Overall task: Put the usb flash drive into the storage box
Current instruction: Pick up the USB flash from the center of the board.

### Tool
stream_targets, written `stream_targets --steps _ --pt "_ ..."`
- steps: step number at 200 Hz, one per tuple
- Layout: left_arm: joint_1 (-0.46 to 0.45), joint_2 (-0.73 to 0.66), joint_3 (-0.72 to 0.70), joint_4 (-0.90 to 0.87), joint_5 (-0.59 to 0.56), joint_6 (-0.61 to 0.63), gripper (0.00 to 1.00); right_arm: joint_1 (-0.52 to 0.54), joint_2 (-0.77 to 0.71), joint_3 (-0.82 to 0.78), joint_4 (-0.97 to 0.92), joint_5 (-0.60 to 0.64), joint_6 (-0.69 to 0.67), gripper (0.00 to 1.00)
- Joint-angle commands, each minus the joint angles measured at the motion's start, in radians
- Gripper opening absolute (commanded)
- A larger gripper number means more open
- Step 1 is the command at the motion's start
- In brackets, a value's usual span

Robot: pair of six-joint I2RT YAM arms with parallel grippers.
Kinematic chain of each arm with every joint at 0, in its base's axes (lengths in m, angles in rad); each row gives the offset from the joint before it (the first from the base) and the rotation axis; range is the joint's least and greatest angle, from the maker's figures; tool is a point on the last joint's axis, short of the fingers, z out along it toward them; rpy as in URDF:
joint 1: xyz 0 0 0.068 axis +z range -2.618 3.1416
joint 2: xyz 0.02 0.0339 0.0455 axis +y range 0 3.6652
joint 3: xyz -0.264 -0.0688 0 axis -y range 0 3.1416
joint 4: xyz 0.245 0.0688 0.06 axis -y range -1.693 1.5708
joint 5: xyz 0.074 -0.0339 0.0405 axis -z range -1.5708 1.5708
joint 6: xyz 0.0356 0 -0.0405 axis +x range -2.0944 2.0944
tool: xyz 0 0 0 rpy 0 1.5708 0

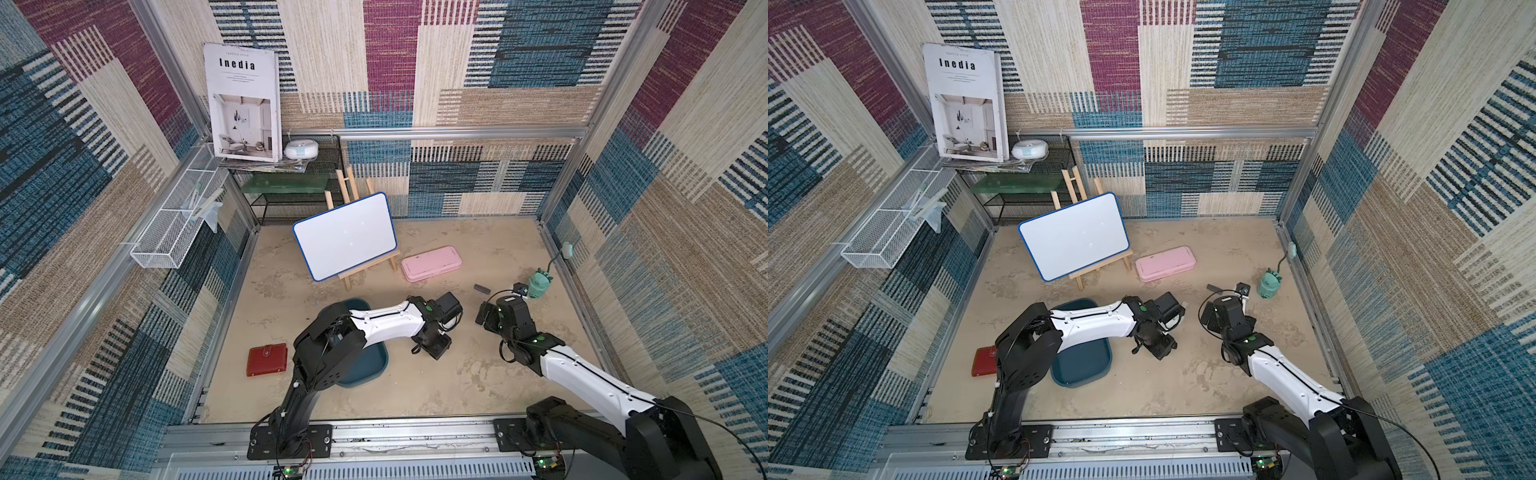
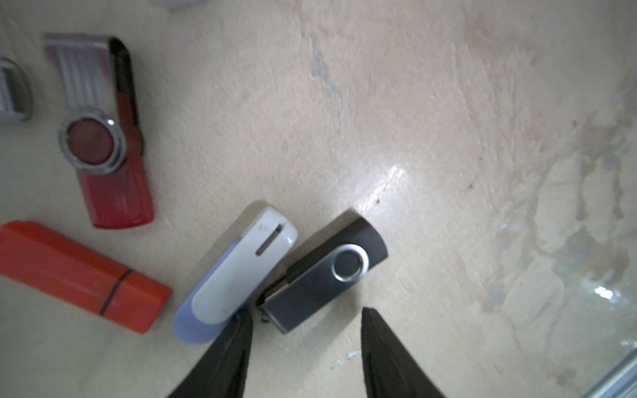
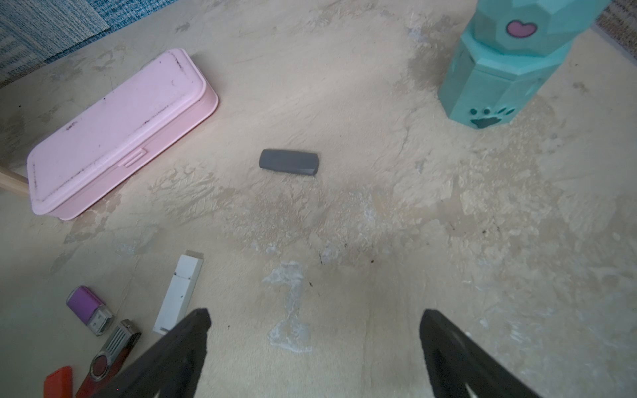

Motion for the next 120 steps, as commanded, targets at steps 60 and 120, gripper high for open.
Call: stream_targets --steps 60,120 --pt "0.009 0.066 0.067 -0.036 0.054 0.080 0.62 -0.001 0.006 0.004 0.018 0.004 0.003 1.00" --pt "-0.029 0.071 0.056 -0.023 0.126 0.111 0.56 -0.002 0.006 0.004 0.019 0.006 0.003 1.00"
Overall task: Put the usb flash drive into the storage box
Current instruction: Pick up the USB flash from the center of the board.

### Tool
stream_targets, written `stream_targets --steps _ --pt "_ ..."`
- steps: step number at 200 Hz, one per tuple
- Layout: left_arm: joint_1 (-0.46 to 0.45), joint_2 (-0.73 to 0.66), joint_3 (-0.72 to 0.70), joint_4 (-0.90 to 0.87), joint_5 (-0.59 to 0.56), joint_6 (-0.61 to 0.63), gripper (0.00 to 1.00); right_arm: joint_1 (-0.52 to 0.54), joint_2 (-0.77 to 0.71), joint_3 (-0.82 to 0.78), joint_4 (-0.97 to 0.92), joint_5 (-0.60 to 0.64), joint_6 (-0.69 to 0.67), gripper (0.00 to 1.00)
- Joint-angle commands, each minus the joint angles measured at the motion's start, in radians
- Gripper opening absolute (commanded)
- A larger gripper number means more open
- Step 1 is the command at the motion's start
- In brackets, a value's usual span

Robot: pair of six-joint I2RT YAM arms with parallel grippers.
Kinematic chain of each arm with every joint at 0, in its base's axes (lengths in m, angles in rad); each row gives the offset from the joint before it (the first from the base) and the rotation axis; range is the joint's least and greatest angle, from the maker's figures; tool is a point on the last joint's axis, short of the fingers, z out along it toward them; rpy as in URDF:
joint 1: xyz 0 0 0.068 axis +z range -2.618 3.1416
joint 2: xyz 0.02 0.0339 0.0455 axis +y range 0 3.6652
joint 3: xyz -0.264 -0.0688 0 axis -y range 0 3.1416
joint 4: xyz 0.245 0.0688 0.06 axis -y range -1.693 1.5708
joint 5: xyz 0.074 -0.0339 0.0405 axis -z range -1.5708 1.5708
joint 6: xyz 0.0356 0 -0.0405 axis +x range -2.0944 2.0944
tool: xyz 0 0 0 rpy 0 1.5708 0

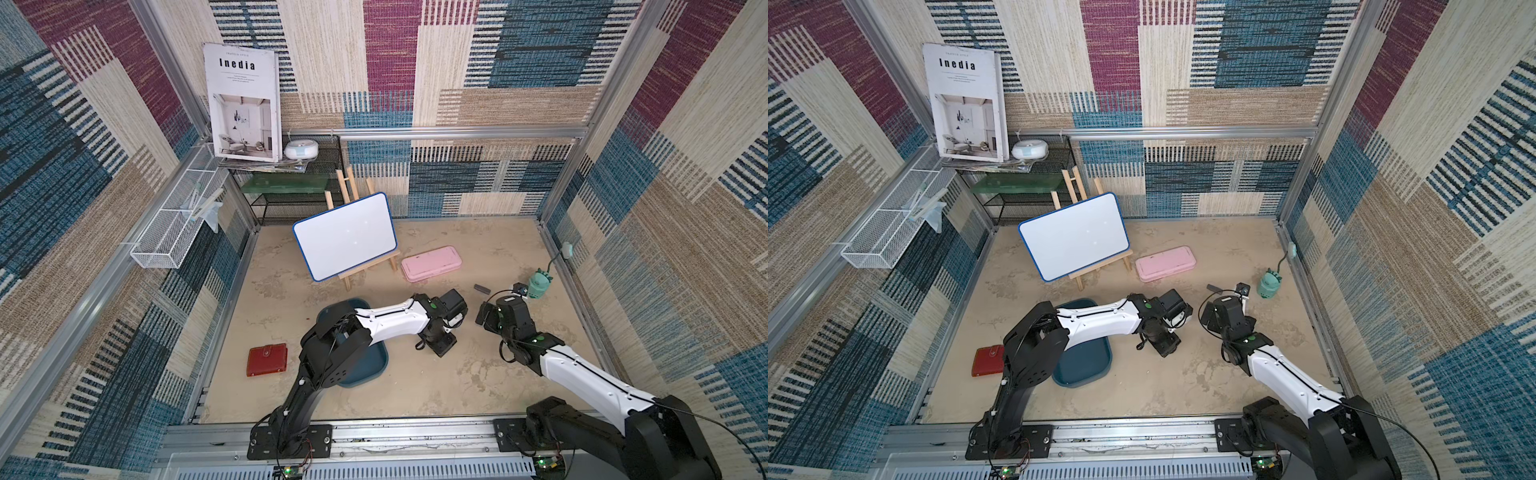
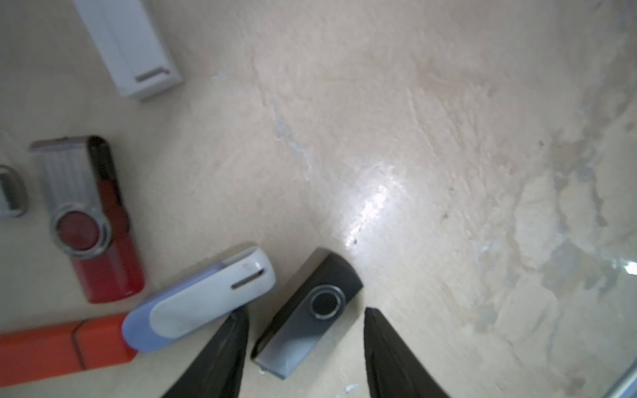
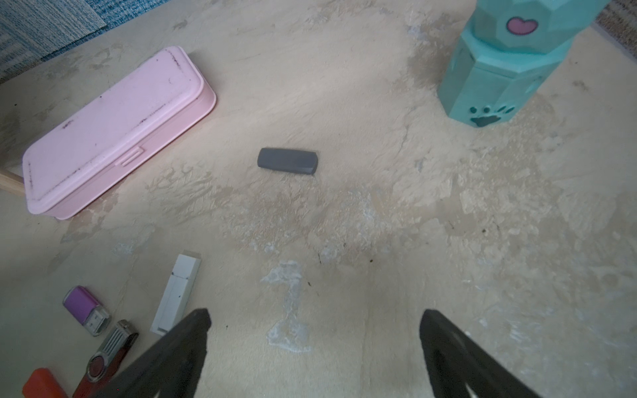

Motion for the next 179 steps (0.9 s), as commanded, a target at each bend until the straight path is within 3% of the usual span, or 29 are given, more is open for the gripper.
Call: stream_targets --steps 1,90,179 --pt "-0.016 0.020 -0.012 -0.035 0.085 0.012 0.56 0.000 0.001 0.004 0.018 0.005 0.003 1.00" --pt "-0.025 0.030 -0.052 -0.028 -0.010 -0.017 0.34 0.001 0.007 0.007 0.020 0.002 0.003 1.00" --pt "-0.045 0.000 -0.089 0.021 -0.023 -0.048 0.11 0.000 0.013 0.008 0.022 0.000 0.001 1.00"
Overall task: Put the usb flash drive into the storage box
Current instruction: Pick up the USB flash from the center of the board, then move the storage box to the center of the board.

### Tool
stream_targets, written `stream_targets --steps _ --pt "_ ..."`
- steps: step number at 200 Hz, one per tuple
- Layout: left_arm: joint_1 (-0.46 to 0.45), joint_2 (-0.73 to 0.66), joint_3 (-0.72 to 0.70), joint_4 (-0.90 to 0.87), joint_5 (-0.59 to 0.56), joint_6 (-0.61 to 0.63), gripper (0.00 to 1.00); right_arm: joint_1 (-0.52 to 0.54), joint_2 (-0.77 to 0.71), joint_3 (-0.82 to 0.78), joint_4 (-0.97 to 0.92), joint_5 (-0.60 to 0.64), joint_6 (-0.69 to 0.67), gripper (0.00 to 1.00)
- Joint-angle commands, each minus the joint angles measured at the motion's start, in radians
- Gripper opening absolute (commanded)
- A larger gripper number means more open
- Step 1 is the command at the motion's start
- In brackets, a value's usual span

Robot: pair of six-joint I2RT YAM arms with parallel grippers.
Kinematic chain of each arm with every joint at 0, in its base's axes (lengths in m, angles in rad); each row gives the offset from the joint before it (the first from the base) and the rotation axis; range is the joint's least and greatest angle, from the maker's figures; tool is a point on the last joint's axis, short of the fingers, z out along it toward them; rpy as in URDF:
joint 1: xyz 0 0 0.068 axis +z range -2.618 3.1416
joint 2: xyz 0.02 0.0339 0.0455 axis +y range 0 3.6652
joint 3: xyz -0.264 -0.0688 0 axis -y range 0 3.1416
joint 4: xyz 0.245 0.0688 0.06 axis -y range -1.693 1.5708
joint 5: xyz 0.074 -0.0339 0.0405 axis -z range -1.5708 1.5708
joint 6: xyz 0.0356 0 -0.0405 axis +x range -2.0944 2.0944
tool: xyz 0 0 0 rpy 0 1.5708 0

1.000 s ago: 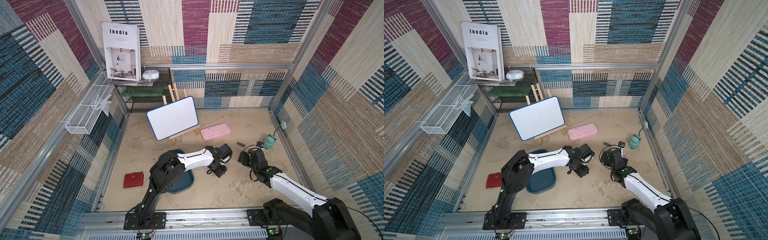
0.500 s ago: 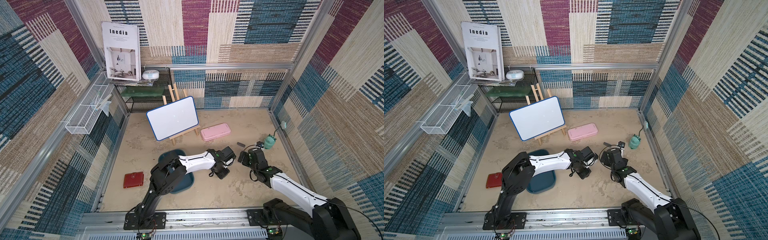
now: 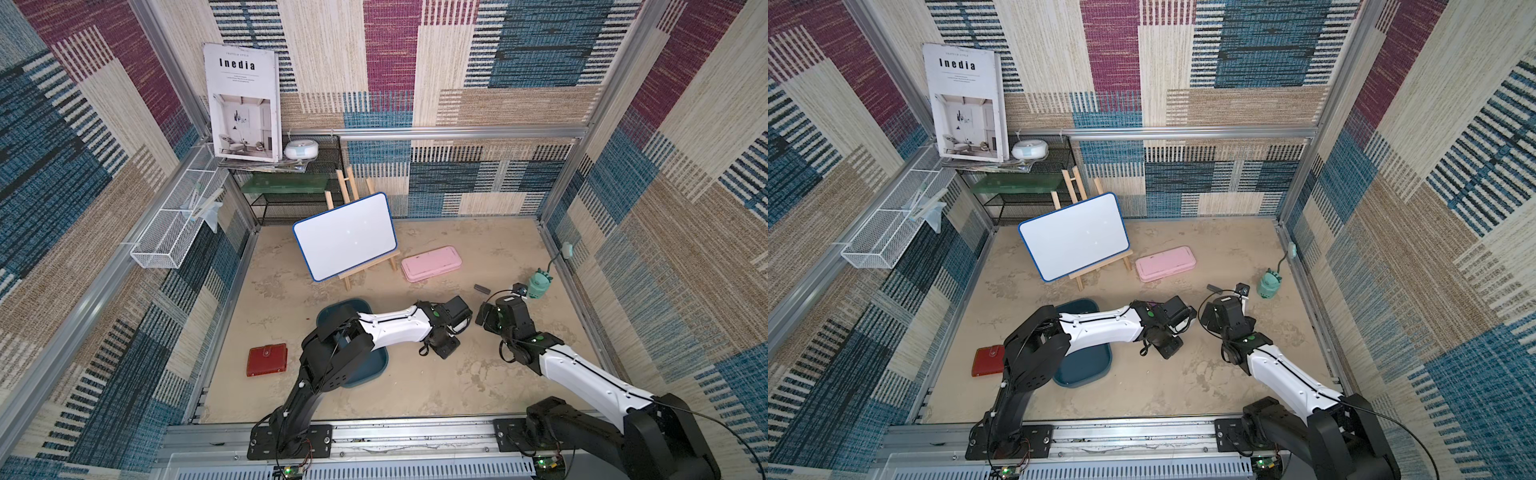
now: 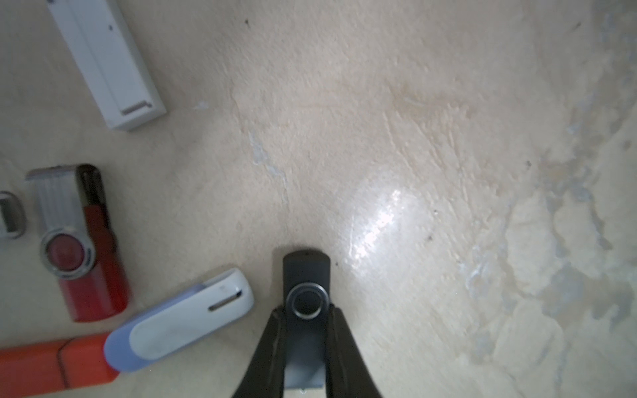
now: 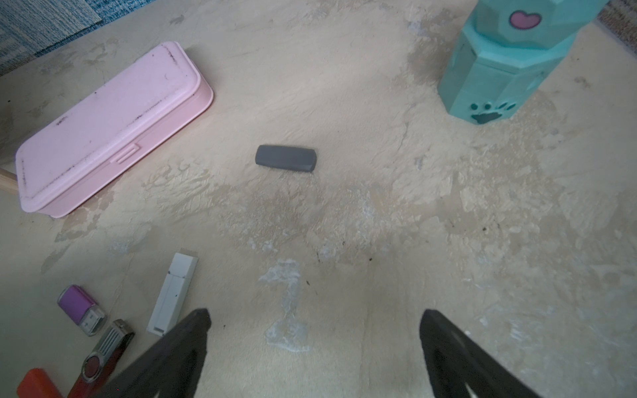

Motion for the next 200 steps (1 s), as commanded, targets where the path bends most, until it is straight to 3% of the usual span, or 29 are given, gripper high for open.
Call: stream_targets --steps 1,33,63,90,119,155,176,200 --pt "-0.007 -0.002 -0.035 -0.062 0.051 -0.029 0.11 0.001 0.002 0.008 0.022 0.001 0.002 1.00" --pt "-0.009 -0.125 -0.074 -0.045 0.034 -0.085 0.00 0.001 0.002 0.009 0.022 0.000 0.002 1.00" --pt "-0.009 -0.313 -0.151 -0.047 -0.036 -0.193 0.00 0.000 0.001 0.009 0.025 -0.004 0.003 1.00" --pt "-0.007 -0.523 -0.237 -0.105 -0.207 -0.378 0.00 0.001 -0.003 0.008 0.024 -0.013 0.002 1.00" --pt "0.009 -0.697 -0.282 -0.350 -0.466 -0.656 0.00 0.001 -0.008 0.009 0.024 -0.025 0.002 1.00" --pt "0.083 -0.890 -0.440 -0.493 -0.526 -0.873 0.00 0.001 -0.022 0.004 0.031 -0.045 0.003 1.00" --pt "0.149 -0.908 -0.501 -0.523 -0.519 -0.895 0.00 0.000 -0.020 0.000 0.040 -0.053 0.003 1.00" --pt "0.195 -0.838 -0.525 -0.535 -0.528 -0.911 0.00 0.001 -0.010 0.003 0.043 -0.063 0.002 1.00"
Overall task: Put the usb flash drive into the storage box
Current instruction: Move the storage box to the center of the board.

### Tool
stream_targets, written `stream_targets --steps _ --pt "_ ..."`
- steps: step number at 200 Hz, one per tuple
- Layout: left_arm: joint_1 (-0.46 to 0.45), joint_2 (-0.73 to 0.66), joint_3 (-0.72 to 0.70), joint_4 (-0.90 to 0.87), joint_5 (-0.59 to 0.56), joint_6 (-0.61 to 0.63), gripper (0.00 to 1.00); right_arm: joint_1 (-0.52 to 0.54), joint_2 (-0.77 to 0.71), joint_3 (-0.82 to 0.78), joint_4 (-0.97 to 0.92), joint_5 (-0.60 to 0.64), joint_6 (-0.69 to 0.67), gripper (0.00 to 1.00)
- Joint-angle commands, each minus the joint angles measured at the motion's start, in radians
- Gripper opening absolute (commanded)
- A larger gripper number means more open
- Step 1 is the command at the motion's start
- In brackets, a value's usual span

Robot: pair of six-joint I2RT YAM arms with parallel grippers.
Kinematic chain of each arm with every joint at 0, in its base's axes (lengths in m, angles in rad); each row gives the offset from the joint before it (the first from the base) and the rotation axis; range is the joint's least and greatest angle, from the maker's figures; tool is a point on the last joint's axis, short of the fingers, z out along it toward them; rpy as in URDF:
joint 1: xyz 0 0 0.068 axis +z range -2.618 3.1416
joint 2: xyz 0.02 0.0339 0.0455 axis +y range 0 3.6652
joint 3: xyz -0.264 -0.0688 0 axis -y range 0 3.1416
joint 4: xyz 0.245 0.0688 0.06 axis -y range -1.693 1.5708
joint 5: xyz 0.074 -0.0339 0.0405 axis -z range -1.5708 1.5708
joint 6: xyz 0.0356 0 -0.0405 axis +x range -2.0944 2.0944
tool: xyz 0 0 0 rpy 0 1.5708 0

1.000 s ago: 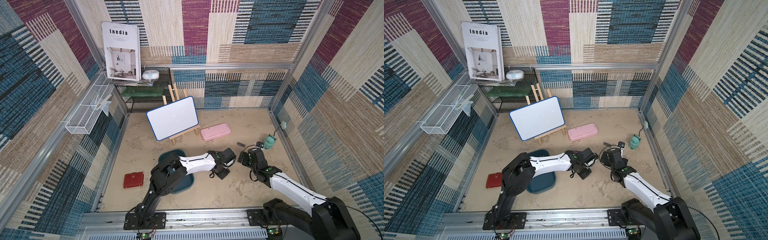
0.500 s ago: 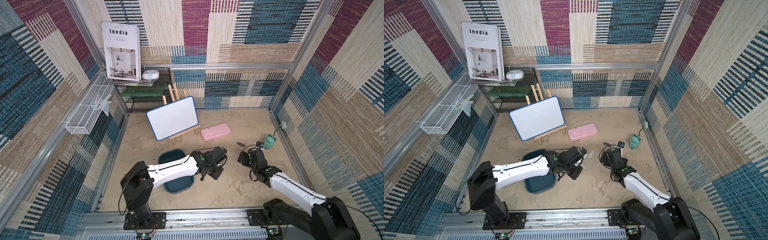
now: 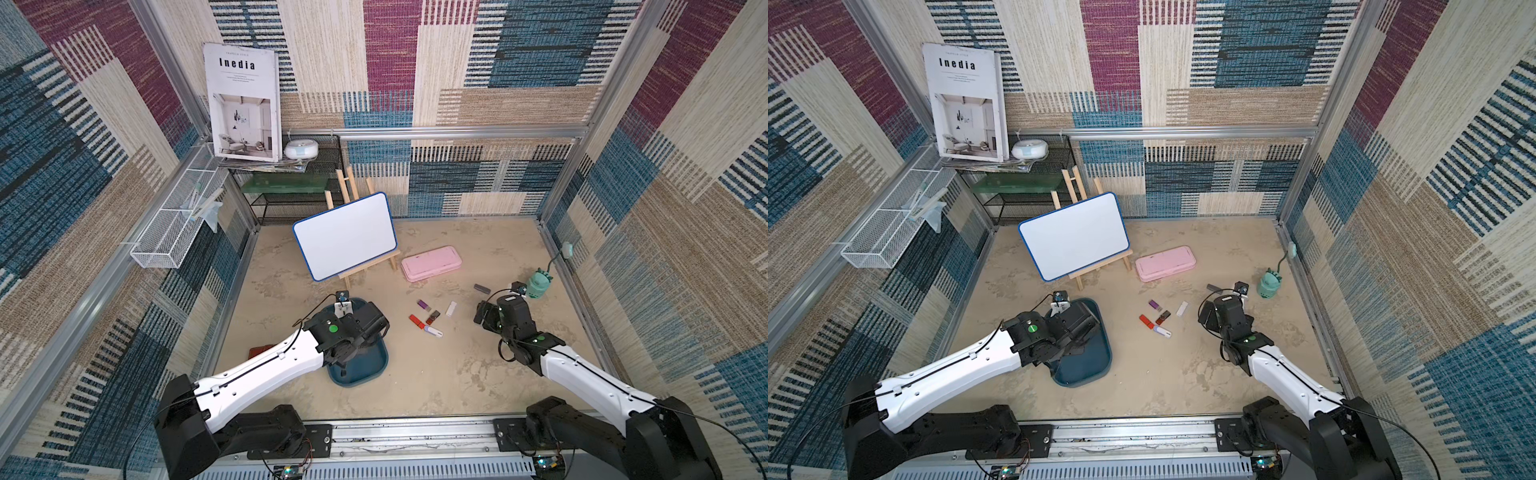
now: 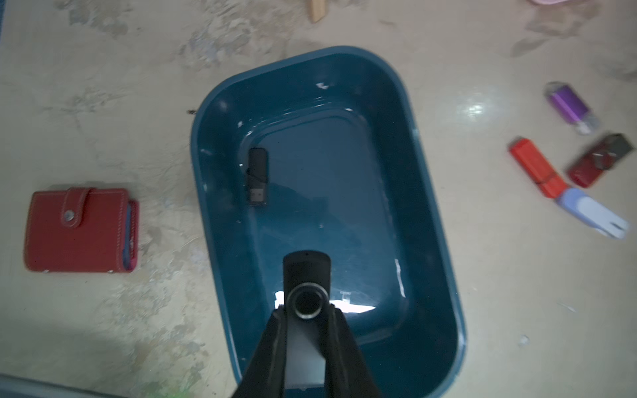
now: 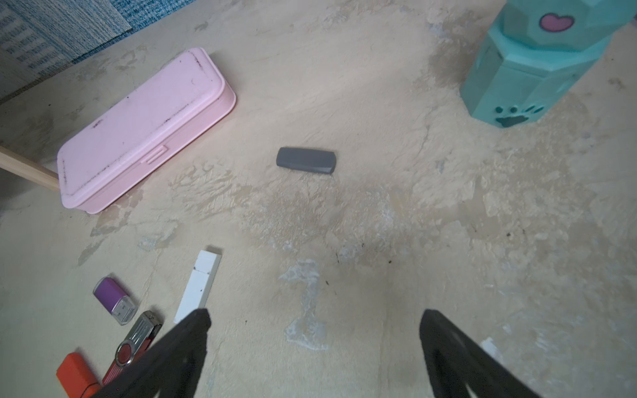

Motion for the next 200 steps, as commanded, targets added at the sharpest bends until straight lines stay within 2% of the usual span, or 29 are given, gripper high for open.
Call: stream_targets --steps 1,57,147,200 --pt "0.029 0.053 -0.014 -0.050 -0.038 -0.070 0.00 0.000 0.008 0.002 0.023 -0.015 0.002 1.00" --pt "0.029 0.232 0.047 -0.040 0.027 -0.072 0.00 -0.001 0.019 0.004 0.023 -0.021 0.002 1.00" --pt "-0.032 0.190 -0.127 -0.011 0.118 -0.125 0.00 0.000 0.041 0.009 0.023 -0.028 0.005 1.00" --pt "-0.017 0.148 -0.172 -0.068 0.061 -0.141 0.00 0.000 0.038 0.006 0.025 -0.037 0.005 1.00"
